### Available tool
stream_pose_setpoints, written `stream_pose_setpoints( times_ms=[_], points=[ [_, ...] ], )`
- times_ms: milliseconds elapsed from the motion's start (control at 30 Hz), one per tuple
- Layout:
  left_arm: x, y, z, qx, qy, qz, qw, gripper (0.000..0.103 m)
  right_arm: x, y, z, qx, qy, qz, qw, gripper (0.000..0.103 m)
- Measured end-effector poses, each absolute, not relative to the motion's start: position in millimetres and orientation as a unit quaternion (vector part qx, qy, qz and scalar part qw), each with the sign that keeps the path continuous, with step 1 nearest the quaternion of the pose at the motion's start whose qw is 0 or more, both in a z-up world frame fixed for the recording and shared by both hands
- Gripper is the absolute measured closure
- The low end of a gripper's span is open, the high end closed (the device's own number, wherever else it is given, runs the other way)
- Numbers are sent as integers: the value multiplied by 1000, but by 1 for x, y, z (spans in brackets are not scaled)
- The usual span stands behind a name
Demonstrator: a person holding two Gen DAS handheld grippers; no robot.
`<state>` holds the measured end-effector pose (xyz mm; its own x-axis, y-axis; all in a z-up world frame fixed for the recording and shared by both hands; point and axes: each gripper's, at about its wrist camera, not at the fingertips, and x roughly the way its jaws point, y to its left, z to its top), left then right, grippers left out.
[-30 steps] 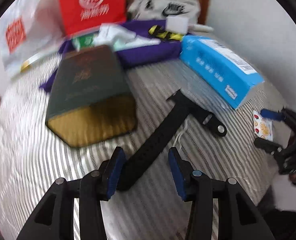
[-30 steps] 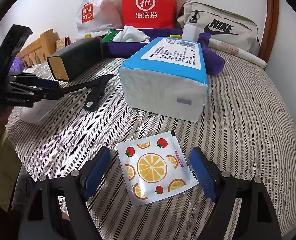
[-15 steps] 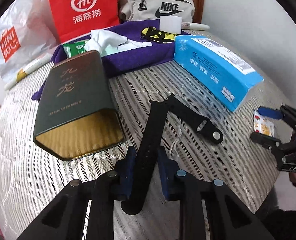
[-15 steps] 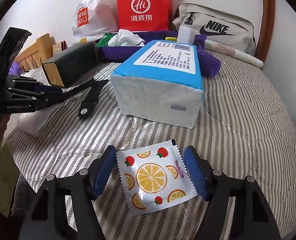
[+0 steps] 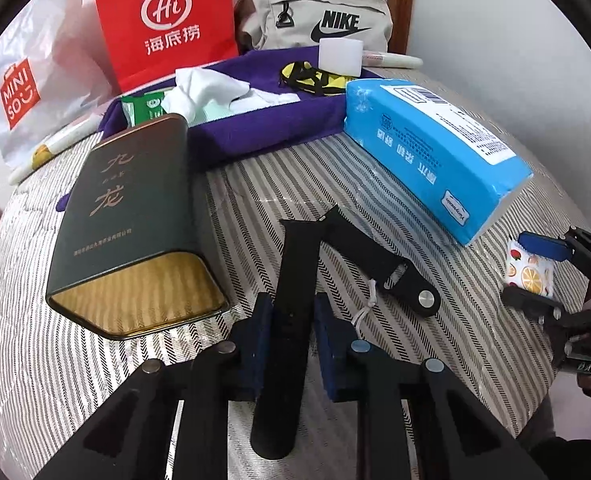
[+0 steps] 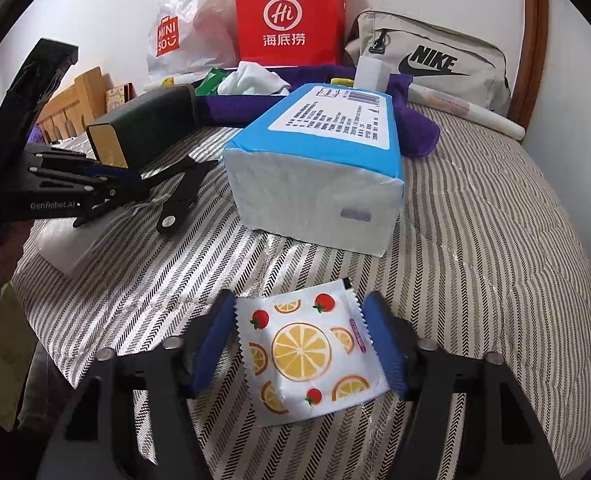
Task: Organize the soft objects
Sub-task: 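Grasp the black watch strap with the left tool while the right tool holds the sachet, then carry the watch strap and sachet onto the purple towel with both tools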
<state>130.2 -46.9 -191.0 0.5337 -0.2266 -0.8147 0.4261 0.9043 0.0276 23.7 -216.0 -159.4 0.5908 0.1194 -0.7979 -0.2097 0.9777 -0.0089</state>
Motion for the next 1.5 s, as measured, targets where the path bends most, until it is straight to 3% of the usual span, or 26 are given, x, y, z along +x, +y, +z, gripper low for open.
stream_pose_setpoints(
  times_ms=[100,133,400,467,500,533,600,833,967,1033,1100,1333,1500],
  points=[
    [126,-45,-185,96,440,-186,873,83,26,-218,-157,-43,445,90,890,61],
    [124,-44,-181,91,435,-186,876,83,26,-219,-157,-45,442,84,892,75],
    [110,-34,-163,81,430,-174,882,83,27,-224,-155,-33,446,80,891,81],
    [103,-28,-161,75,433,-176,881,83,24,-221,-155,-43,448,87,889,77],
    [101,-26,-161,76,433,-174,881,83,23,-222,-154,-42,450,90,887,67],
    [97,-23,-162,76,436,-173,880,83,24,-224,-155,-28,457,103,883,42],
    [91,-19,-162,71,438,-171,880,83,23,-229,-156,3,455,144,879,26],
    [72,2,-158,39,443,-158,881,83,9,-214,-157,-65,451,142,879,26],
    [67,12,-158,25,445,-150,883,83,2,-217,-157,-56,441,117,888,33],
    [66,16,-159,18,447,-144,883,83,1,-214,-157,-54,433,109,893,54],
    [67,20,-163,10,454,-138,880,83,4,-210,-156,-58,432,101,894,63],
    [63,28,-176,-17,473,-119,873,82,6,-199,-155,-80,432,103,893,81],
    [59,35,-177,-33,476,-116,871,83,4,-195,-153,-83,437,111,889,84]
  ],
)
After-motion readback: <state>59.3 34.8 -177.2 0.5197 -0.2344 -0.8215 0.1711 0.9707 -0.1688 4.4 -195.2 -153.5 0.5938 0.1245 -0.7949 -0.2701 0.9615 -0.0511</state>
